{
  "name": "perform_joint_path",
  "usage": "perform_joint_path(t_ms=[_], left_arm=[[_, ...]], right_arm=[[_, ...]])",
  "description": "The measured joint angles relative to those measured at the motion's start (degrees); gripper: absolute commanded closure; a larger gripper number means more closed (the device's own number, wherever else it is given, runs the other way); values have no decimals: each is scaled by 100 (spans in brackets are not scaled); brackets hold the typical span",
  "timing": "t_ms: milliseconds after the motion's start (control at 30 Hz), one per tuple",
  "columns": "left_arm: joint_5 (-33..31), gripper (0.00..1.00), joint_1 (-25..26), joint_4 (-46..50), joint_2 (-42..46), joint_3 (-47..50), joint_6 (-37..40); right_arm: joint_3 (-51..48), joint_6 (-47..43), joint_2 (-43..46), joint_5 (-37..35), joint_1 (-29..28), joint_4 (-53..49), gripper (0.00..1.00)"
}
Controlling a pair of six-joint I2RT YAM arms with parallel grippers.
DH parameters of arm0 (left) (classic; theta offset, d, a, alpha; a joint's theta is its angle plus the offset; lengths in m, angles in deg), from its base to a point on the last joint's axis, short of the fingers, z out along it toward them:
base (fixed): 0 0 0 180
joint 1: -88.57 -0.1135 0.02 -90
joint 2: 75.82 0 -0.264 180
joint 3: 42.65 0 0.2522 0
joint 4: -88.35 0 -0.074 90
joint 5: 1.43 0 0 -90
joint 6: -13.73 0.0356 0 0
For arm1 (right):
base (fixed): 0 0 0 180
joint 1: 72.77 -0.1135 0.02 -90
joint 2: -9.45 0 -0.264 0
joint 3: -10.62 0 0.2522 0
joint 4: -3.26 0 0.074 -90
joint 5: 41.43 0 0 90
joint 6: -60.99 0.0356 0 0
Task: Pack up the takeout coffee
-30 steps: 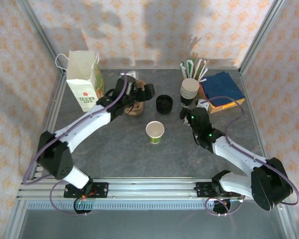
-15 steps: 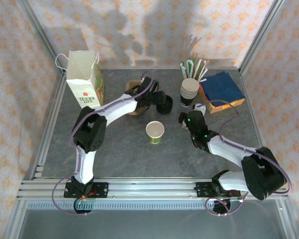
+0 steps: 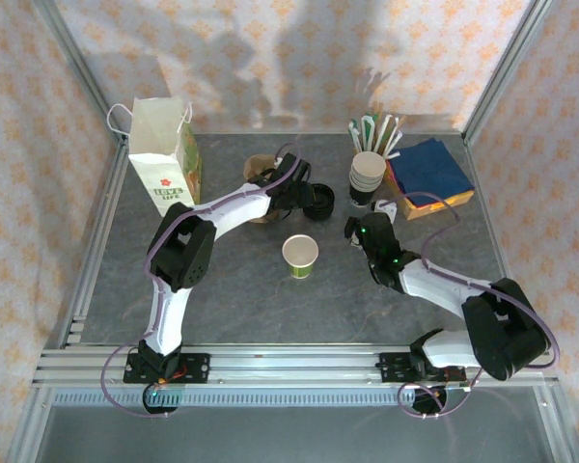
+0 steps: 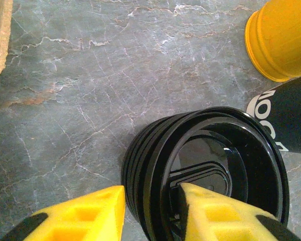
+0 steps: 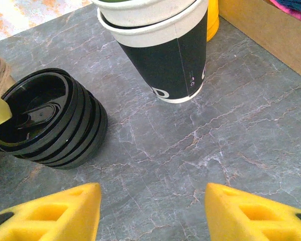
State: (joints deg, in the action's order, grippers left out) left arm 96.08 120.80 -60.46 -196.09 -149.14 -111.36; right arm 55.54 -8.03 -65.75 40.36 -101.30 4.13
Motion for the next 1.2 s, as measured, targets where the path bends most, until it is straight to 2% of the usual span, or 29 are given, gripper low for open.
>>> perform_joint_path(t_ms=[133,867,1200], left_arm=[[0,73,4,-2,0,-11,-9],[48,75,4,-2,0,-98,-2],[87,72,11,7,-61,-177,-4]], right_arm=[[59,2,-101,2,0,-7,44],[177,22,-319,0,0,-28,44],[258,22,-378,0,0,-55,44]])
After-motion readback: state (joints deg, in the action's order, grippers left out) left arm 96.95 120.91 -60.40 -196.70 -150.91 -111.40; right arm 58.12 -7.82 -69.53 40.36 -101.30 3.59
